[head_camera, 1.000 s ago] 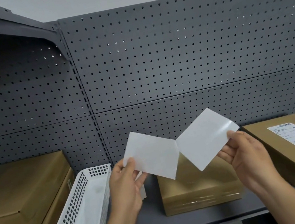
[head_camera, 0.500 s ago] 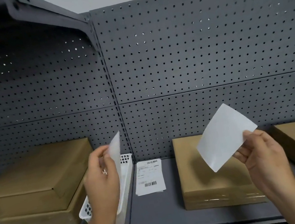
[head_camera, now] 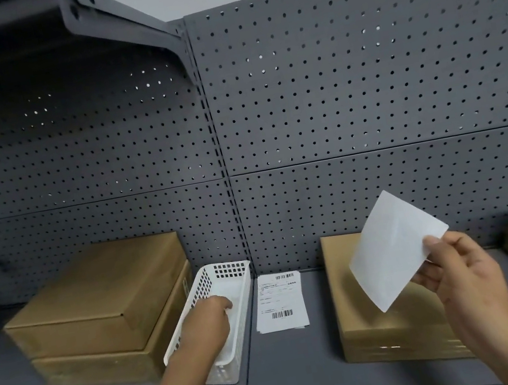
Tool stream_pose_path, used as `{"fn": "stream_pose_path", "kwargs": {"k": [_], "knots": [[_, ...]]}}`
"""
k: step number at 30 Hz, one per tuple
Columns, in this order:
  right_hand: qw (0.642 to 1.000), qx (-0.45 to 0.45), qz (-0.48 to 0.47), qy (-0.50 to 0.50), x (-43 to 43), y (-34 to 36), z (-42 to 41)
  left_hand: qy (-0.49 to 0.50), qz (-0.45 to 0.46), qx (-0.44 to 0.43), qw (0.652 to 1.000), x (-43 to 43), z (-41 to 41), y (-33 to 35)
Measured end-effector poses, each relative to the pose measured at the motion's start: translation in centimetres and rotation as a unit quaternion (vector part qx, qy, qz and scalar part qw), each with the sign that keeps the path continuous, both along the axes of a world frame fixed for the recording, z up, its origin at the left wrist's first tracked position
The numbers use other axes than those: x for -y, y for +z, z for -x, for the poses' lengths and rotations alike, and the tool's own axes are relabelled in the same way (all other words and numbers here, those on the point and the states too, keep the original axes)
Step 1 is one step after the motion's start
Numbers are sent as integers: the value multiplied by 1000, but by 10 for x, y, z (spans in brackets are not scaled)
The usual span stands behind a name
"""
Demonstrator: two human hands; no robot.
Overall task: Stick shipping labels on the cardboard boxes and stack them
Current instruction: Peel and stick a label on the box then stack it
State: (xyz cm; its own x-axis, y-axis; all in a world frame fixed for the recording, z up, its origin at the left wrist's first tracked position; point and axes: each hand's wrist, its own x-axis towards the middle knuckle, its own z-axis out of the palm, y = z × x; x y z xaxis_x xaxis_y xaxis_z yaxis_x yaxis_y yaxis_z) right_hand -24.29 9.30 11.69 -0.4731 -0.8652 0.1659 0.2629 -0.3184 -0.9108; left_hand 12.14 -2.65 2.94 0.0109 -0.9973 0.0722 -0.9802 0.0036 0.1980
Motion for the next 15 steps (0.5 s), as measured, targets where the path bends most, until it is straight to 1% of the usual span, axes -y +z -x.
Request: {"fn": "stream_pose_path", "kwargs": {"k": [2, 4, 5, 7, 9, 11, 13, 15], "knots": [[1000, -4, -1, 0, 1, 0, -2, -12, -86, -11, 996, 8, -2, -9], [1000, -4, -2, 2, 2, 0, -3, -25, -169, -23, 985, 15, -5, -17], [1000, -1, -4, 3, 2, 1, -3, -28, -194, -23, 980, 17, -6, -19], [1000, -2, -8, 0, 2, -1, -4, -29, -210, -11, 977, 18, -6, -15], [1000, -9, -12, -1, 2, -3, -4, -13, -198, -9, 980, 16, -3, -9], [1000, -13, -17, 2, 2, -5, -3, -2, -159, -42, 986, 13, -1, -3], [1000, -11, -16, 6, 1, -6, -3, 9, -107, -122, 987, 7, 2, 6], [1000, -12, -12, 7, 0, -6, -2, 4, -43, -201, 979, 0, 6, 19]]}}
